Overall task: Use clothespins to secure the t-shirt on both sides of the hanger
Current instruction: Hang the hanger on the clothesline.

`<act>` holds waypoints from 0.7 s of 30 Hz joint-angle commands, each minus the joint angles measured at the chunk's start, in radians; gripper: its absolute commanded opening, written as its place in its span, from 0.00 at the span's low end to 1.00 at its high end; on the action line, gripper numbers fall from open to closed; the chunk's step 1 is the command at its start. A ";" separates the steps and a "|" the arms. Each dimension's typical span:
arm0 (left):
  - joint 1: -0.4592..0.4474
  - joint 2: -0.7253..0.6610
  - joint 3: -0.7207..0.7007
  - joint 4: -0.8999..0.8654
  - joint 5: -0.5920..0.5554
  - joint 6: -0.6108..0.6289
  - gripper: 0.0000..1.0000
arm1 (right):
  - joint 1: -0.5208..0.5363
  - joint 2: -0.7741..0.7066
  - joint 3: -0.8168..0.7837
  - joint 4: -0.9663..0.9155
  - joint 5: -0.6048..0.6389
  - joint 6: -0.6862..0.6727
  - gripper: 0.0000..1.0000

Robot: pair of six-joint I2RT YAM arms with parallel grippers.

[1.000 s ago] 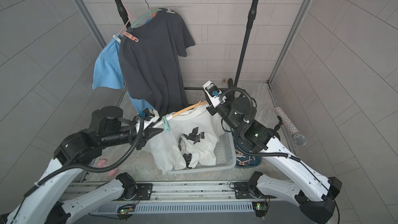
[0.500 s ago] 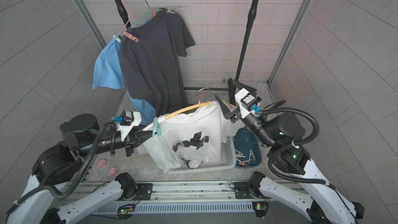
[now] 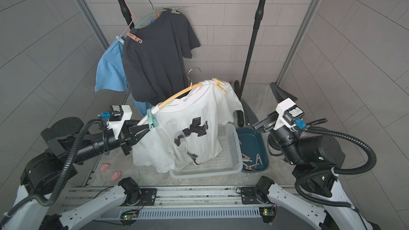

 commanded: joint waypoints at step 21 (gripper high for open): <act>0.002 0.293 0.390 0.417 -0.326 -0.152 0.00 | 0.000 -0.144 -0.298 -0.059 -0.022 -0.014 1.00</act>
